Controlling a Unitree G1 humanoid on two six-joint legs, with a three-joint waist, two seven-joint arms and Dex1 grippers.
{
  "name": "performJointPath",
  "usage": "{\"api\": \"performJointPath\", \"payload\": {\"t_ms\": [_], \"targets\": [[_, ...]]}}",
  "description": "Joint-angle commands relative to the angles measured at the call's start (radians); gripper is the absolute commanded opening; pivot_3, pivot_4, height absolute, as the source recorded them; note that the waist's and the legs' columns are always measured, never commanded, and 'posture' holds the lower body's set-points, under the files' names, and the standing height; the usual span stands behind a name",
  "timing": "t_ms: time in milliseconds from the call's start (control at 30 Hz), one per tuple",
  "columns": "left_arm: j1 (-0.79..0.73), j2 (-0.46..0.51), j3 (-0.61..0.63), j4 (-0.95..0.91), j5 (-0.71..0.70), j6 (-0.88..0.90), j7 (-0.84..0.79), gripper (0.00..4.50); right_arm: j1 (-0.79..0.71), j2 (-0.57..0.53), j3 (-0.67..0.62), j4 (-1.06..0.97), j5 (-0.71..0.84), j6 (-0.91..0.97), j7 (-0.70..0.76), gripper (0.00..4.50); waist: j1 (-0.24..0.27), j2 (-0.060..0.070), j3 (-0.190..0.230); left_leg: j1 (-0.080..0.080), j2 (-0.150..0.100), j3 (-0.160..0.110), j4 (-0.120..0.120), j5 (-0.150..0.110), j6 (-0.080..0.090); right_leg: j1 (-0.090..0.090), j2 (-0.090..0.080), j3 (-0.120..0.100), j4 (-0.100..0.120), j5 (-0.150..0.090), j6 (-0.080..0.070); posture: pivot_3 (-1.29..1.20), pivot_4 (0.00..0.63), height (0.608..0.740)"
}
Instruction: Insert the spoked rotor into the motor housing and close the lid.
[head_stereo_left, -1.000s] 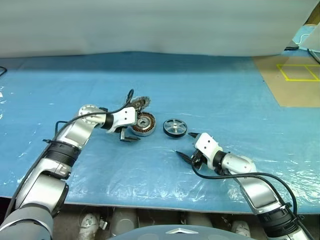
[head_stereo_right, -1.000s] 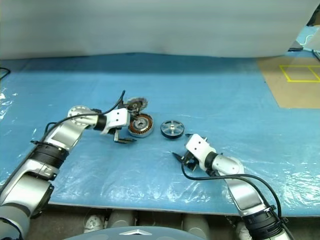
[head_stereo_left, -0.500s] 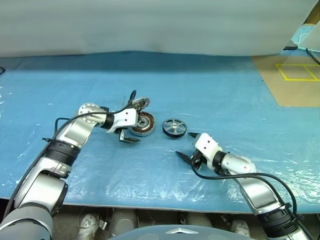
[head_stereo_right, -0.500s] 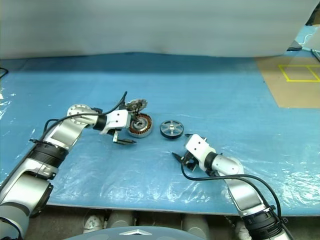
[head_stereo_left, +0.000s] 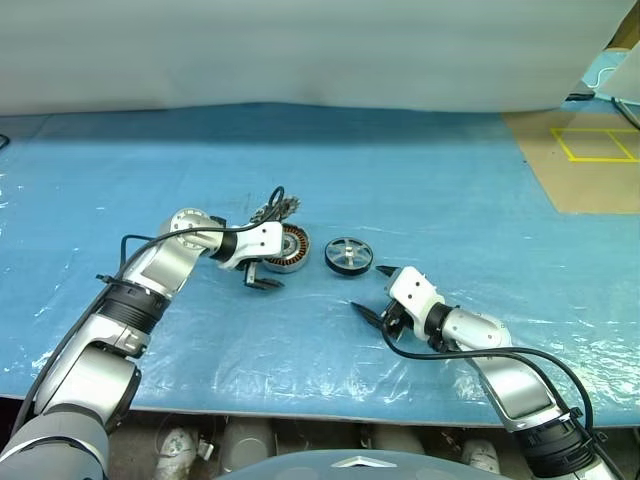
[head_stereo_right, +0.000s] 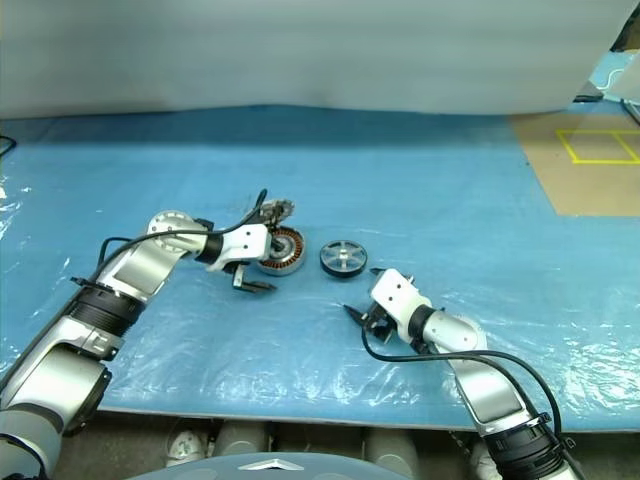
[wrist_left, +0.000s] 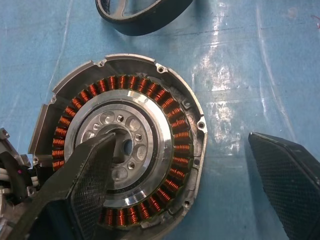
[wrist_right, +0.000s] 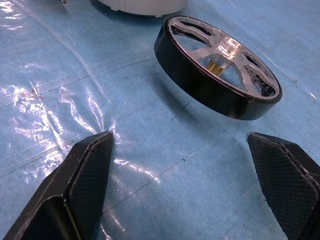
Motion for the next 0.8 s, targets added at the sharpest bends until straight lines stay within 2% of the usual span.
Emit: {"api": "performJointPath", "payload": {"t_ms": [33,333,800], "targets": [[-0.015,0.019,-0.002,-0.033,-0.001,0.035,-0.021,4.45,0.018,-0.003,0.007,0.005,-0.017,0.016,-0.007,4.50,0.000,0.000,0.000,0.000,0.000,0.000,0.000,0.000,0.000,0.000,0.000,0.000,0.000,0.000,0.000,0.00,0.150,0.740],[-0.015,0.029,0.010,-0.091,-0.040,0.164,-0.071,4.45,0.023,-0.002,0.010,0.007,-0.018,0.013,-0.012,4.50,0.000,0.000,0.000,0.000,0.000,0.000,0.000,0.000,0.000,0.000,0.000,0.000,0.000,0.000,0.000,0.00,0.150,0.740],[-0.022,0.034,-0.009,-0.050,-0.021,0.107,-0.063,4.45,0.019,0.003,0.012,0.017,-0.020,0.009,-0.017,4.50,0.000,0.000,0.000,0.000,0.000,0.000,0.000,0.000,0.000,0.000,0.000,0.000,0.000,0.000,0.000,0.00,0.150,0.740]]}}
